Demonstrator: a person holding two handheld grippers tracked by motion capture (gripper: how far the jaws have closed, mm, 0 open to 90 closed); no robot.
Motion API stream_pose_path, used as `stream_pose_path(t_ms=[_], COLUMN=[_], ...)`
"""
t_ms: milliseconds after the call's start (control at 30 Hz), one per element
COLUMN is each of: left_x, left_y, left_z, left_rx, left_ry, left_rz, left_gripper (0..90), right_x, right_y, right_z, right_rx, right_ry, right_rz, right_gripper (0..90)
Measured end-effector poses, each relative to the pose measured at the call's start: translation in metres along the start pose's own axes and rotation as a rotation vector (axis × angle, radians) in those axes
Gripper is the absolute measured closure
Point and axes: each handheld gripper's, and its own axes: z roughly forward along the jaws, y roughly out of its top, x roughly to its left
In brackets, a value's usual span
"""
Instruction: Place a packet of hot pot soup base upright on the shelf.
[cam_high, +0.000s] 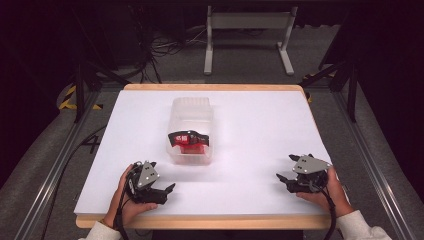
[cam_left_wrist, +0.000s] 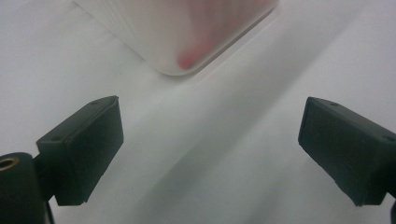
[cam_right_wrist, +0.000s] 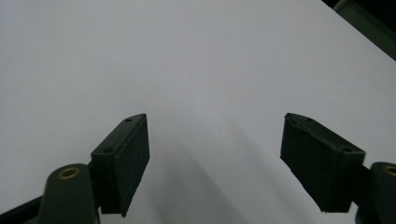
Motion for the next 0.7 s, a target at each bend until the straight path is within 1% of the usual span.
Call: stream_pose_path(t_ms=[33,67,100,167,200,233,267,300,333,367,400,500,533,600,667,700], left_x=[0.000,-0.001,0.000,0.000,0.001,0.001,0.001,0.000,0.000,0.000,-0.001,-0.001,0.000,0.000,0.000,0.001], left_y=[0.000,0.000,0.001,0.000,0.000,0.000,0.000,0.000,0.000,0.001,0.001,0.000,0.000,0.000,-0.001,-0.001], left_z=[0.000,0.000,0.000,0.000,0.000,0.000,0.000,0.000,0.000,0.000,0.000,0.000,0.000,-0.001,-0.001,-0.002], left_rx=[0.001,0.000,-0.005,-0.009,-0.009,-0.009,-0.009,-0.009,-0.009,-0.007,-0.009,-0.012,-0.012,-0.010,-0.012,-0.016], left_ry=[0.002,0.002,0.001,0.001,0.000,-0.001,-0.001,-0.001,-0.001,-0.001,-0.003,-0.008,-0.007,-0.007,-0.004,-0.007], left_rz=[0.002,0.004,0.007,-0.001,-0.003,-0.004,-0.004,-0.002,-0.002,-0.001,0.000,-0.006,-0.007,-0.006,-0.014,-0.017], left_gripper=[7.0,7.0,7.0,7.0,7.0,6.9,6.9,6.9,6.9,6.9,6.9,6.7,6.7,6.7,6.7,6.6], right_x=[0.000,-0.001,-0.001,-0.002,-0.002,-0.002,-0.002,-0.002,-0.002,-0.003,-0.003,-0.005,-0.005,-0.004,-0.003,-0.003], right_y=[-0.003,-0.006,-0.007,-0.013,-0.015,-0.017,-0.021,-0.026,-0.026,-0.033,-0.033,-0.042,-0.047,-0.050,-0.055,-0.058], right_z=[-0.002,-0.004,-0.005,-0.009,-0.011,-0.012,-0.015,-0.018,-0.018,-0.023,-0.023,-0.028,-0.030,-0.031,-0.035,-0.037], right_rx=[-0.012,-0.018,-0.015,-0.014,-0.013,-0.009,-0.007,-0.011,-0.011,-0.012,-0.012,-0.015,0.001,0.007,0.008,0.007], right_ry=[-0.015,-0.018,-0.018,-0.030,-0.023,-0.028,-0.044,-0.051,-0.051,-0.059,-0.059,-0.061,-0.071,-0.079,-0.071,-0.066], right_rz=[0.006,0.015,0.023,0.032,0.046,0.051,0.058,0.069,0.069,0.093,0.093,0.147,0.151,0.155,0.188,0.197], right_gripper=[23.3,22.1,21.2,20.3,19.5,18.2,17.0,17.0,17.0,15.6,15.6,13.6,13.2,13.2,13.2,13.0])
